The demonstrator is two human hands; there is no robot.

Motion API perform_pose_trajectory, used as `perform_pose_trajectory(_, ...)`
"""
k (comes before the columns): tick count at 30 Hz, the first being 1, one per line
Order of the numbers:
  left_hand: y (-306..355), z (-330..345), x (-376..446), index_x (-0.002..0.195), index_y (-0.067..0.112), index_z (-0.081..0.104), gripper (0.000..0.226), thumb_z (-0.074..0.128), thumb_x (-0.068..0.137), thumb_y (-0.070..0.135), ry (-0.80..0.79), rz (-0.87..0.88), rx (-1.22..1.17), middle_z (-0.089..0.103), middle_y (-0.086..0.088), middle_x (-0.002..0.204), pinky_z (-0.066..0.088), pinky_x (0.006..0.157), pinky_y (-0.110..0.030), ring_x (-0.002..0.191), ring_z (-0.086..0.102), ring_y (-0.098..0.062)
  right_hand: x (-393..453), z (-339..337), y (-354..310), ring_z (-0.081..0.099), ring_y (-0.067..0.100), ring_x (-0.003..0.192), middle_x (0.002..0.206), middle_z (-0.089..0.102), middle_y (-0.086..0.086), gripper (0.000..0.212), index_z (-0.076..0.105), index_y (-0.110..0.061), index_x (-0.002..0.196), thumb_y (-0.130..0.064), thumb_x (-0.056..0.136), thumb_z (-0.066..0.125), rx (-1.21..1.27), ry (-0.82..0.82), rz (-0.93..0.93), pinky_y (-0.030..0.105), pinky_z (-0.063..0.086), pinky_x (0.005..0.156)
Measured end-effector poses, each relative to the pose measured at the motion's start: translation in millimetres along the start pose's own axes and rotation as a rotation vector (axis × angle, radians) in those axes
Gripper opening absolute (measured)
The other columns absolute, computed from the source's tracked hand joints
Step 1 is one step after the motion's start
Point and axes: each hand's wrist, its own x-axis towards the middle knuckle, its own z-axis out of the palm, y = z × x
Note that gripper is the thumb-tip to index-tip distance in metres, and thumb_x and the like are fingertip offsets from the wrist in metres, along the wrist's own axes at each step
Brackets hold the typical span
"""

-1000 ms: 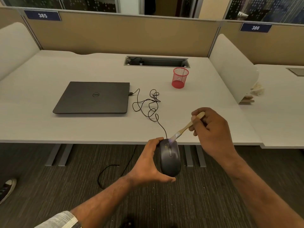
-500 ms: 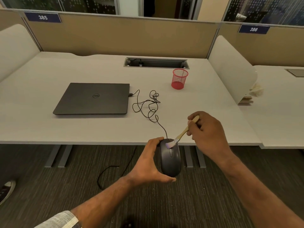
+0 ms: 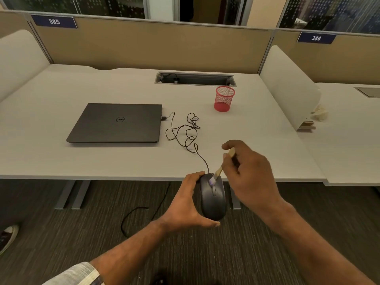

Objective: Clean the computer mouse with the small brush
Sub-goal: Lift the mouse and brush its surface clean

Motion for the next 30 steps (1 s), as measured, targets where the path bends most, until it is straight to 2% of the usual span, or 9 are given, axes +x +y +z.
perform_pose_trajectory(2, -1, 1, 0, 0.146, 0.031, 0.028, 0.117, 0.097, 0.052, 0.037, -0.002, -0.012, -0.001, 0.035, 0.015, 0.144, 0.041, 0.113, -0.025, 0.133, 0.039, -0.003, -4, 7, -9, 0.05, -0.004, 0.051, 0.06, 0.042, -0.023, 0.022, 0.056, -0.019, 0.117, -0.021, 0.096, 0.055, -0.026, -0.061, -0.051, 0.007, 0.034, 0.05)
perform_pose_trajectory(5, -1, 2, -1, 0.147, 0.03, 0.027, 0.118, 0.096, 0.052, 0.04, -0.01, -0.022, 0.004, 0.035, 0.014, 0.145, 0.043, 0.113, -0.034, 0.133, 0.04, -0.006, -7, 13, -17, 0.05, -0.003, 0.053, 0.062, 0.044, -0.023, 0.023, 0.055, -0.02, 0.119, -0.023, 0.096, 0.054, 0.002, -0.112, -0.067, 0.007, 0.036, 0.053)
perform_pose_trajectory(9, -3, 0, -1, 0.144, 0.033, 0.029, 0.115, 0.096, 0.051, 0.041, 0.001, -0.009, 0.011, 0.035, 0.016, 0.143, 0.042, 0.113, -0.029, 0.132, 0.04, -0.004, 1, 3, -16, 0.05, -0.004, 0.054, 0.066, 0.047, -0.021, 0.022, 0.058, -0.014, 0.117, -0.017, 0.095, 0.058, -0.001, 0.005, -0.062, 0.007, 0.037, 0.054)
perform_pose_trajectory(11, -5, 0, -2, 0.14, 0.041, 0.027, 0.113, 0.096, 0.051, 0.042, 0.01, -0.001, 0.026, 0.034, 0.019, 0.141, 0.039, 0.11, -0.02, 0.131, 0.038, 0.0, 2, 0, -16, 0.051, 0.003, 0.055, 0.068, 0.055, -0.01, 0.023, 0.058, -0.011, 0.118, -0.016, 0.096, 0.057, -0.087, 0.013, -0.108, 0.014, 0.041, 0.056)
perform_pose_trajectory(14, -7, 1, 0, 0.139, 0.043, 0.028, 0.113, 0.095, 0.048, 0.047, 0.028, 0.007, 0.026, 0.035, 0.023, 0.138, 0.04, 0.106, -0.016, 0.128, 0.04, 0.004, -5, 4, -21, 0.061, 0.021, 0.073, 0.081, 0.067, 0.005, 0.028, 0.056, -0.012, 0.123, -0.023, 0.097, 0.051, -0.247, -0.164, -0.171, 0.035, 0.052, 0.066)
perform_pose_trajectory(18, -8, 3, 2, 0.132, 0.034, 0.04, 0.101, 0.093, 0.047, 0.05, 0.049, -0.011, 0.013, 0.038, 0.029, 0.127, 0.044, 0.097, -0.015, 0.119, 0.044, 0.007, -22, 11, -31, 0.058, 0.02, 0.085, 0.097, 0.067, 0.003, 0.026, 0.052, -0.02, 0.122, -0.023, 0.096, 0.054, -0.219, -0.354, -0.18, 0.032, 0.051, 0.074)
perform_pose_trajectory(23, -8, -1, 4, 0.138, 0.037, 0.033, 0.109, 0.095, 0.048, 0.045, 0.039, -0.021, 0.003, 0.036, 0.023, 0.136, 0.044, 0.104, -0.021, 0.126, 0.042, 0.001, -21, 0, -24, 0.059, 0.013, 0.077, 0.087, 0.066, -0.003, 0.017, 0.055, -0.022, 0.111, -0.028, 0.096, 0.049, -0.081, -0.232, -0.086, 0.022, 0.049, 0.064)
perform_pose_trajectory(26, -4, -2, 3, 0.138, 0.042, 0.027, 0.112, 0.095, 0.049, 0.043, 0.03, -0.018, 0.024, 0.034, 0.023, 0.137, 0.044, 0.109, -0.026, 0.128, 0.041, 0.0, -19, -4, -14, 0.059, 0.016, 0.073, 0.083, 0.065, 0.0, 0.015, 0.057, -0.018, 0.11, -0.021, 0.095, 0.053, -0.117, -0.148, -0.055, 0.028, 0.05, 0.064)
perform_pose_trajectory(30, -1, 0, 3, 0.146, 0.028, 0.029, 0.117, 0.097, 0.051, 0.038, 0.025, -0.017, 0.017, 0.036, 0.015, 0.141, 0.044, 0.111, -0.035, 0.131, 0.042, -0.005, -30, 7, -19, 0.058, 0.013, 0.082, 0.091, 0.064, -0.004, 0.028, 0.052, -0.025, 0.113, -0.04, 0.096, 0.035, -0.101, -0.265, -0.055, 0.028, 0.051, 0.07)
